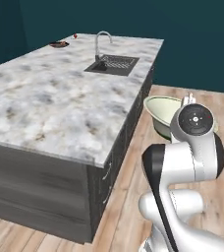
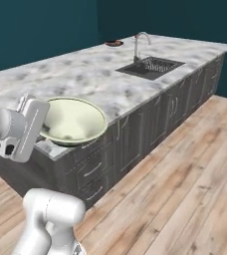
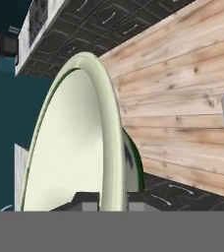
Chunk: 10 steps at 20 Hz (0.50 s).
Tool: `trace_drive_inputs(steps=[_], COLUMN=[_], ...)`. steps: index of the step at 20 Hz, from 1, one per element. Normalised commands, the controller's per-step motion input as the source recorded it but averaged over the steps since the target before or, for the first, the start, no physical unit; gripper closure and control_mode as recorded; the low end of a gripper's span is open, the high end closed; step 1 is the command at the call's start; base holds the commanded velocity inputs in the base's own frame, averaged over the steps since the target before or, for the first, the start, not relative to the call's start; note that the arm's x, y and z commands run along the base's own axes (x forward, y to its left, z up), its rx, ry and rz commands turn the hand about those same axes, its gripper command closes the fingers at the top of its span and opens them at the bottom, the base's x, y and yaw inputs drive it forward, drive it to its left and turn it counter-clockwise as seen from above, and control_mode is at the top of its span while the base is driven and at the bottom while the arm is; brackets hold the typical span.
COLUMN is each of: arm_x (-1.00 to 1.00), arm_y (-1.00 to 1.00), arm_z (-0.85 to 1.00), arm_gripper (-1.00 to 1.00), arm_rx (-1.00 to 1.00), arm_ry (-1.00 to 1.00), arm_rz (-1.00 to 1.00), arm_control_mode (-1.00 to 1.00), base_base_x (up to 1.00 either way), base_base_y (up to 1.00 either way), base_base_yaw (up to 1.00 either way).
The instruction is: Take the smaller bowl and place it next to the appetizer plate on the dining counter , and place the larger bowl next to the plate with cooked food.
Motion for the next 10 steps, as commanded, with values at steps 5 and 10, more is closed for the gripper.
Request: trace_drive_inputs(steps=[5,10], arm_x=[0.00,0.00], arm_y=[0.00,0.00], arm_z=[0.00,0.00], arm_gripper=[1.00,1.00], arm_rx=[0.00,0.00], arm_ry=[0.00,0.00], arm_rz=[0.00,0.00], arm_control_mode=[1.00,1.00], base_base_x=[0.31,0.44], base_base_y=[1.00,1.00], base_base_yaw=[0.00,-0.03])
